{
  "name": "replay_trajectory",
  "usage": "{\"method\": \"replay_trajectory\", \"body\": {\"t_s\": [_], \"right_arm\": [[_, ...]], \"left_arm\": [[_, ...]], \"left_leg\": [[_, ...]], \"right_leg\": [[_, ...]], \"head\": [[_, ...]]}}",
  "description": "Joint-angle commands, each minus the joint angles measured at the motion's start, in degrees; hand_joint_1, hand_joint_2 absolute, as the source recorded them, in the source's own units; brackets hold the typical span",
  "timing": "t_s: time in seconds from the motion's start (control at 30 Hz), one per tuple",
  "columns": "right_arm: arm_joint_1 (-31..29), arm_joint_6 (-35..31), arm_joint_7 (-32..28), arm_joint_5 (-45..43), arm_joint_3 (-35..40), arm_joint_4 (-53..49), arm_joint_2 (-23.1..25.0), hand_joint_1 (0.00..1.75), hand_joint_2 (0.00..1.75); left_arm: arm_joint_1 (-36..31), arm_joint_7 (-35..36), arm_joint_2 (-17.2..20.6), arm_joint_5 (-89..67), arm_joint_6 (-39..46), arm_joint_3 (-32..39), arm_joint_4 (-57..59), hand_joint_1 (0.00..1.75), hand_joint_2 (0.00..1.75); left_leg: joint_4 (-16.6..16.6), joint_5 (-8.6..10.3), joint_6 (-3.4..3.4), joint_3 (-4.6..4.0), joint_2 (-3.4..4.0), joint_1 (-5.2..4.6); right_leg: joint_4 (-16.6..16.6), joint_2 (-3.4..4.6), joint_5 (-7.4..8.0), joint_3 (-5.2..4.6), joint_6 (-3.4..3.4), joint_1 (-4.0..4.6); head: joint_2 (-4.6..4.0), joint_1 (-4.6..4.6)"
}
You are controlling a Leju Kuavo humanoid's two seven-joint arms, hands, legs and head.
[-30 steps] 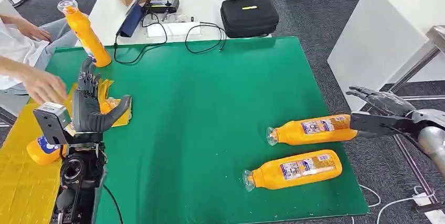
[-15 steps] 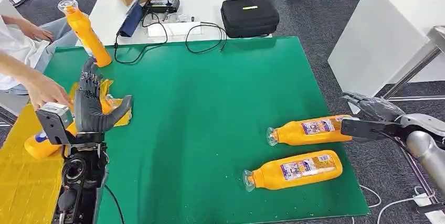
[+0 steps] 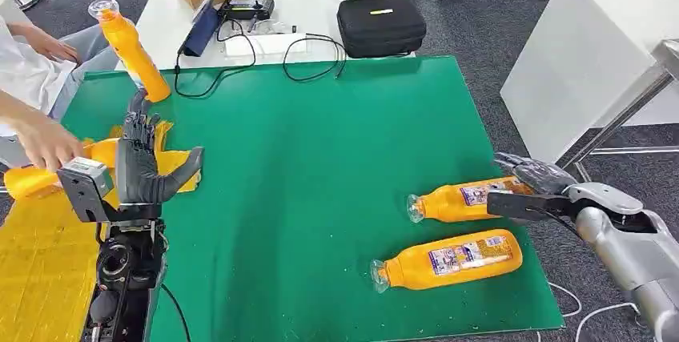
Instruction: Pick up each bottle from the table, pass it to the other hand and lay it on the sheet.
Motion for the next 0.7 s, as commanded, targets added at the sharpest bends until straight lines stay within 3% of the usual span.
{"method": "replay_trajectory", "body": {"t_s": [0.03,0.27,0.7], "right_arm": [[-6.57,-0.98,0.07,1.37,4.67,11.43,7.64,0.0,1.75],[-8.48,-3.67,0.86,4.07,7.0,16.82,11.83,0.0,1.75],[-10.5,-2.63,2.05,5.88,9.4,20.23,11.96,0.0,1.75]], "left_arm": [[-0.95,-0.02,-0.06,0.37,0.13,1.09,3.24,0.0,1.75],[-0.89,-0.14,-0.29,0.5,0.2,1.87,3.47,0.0,1.75],[-1.1,-0.36,-0.26,0.74,0.19,2.05,4.1,0.0,1.75]], "left_leg": [[-0.03,-0.11,-0.04,0.27,0.25,0.05],[-0.04,-0.11,-0.04,0.24,0.31,0.04],[0.01,-0.1,-0.03,0.22,0.17,0.01]], "right_leg": [[-0.1,0.25,0.01,0.23,0.01,0.05],[-0.09,0.31,0.02,0.19,0.01,0.04],[-0.03,0.17,-0.05,0.18,0.02,0.01]], "head": [[0.0,0.0],[0.0,-0.02],[0.0,0.0]]}}
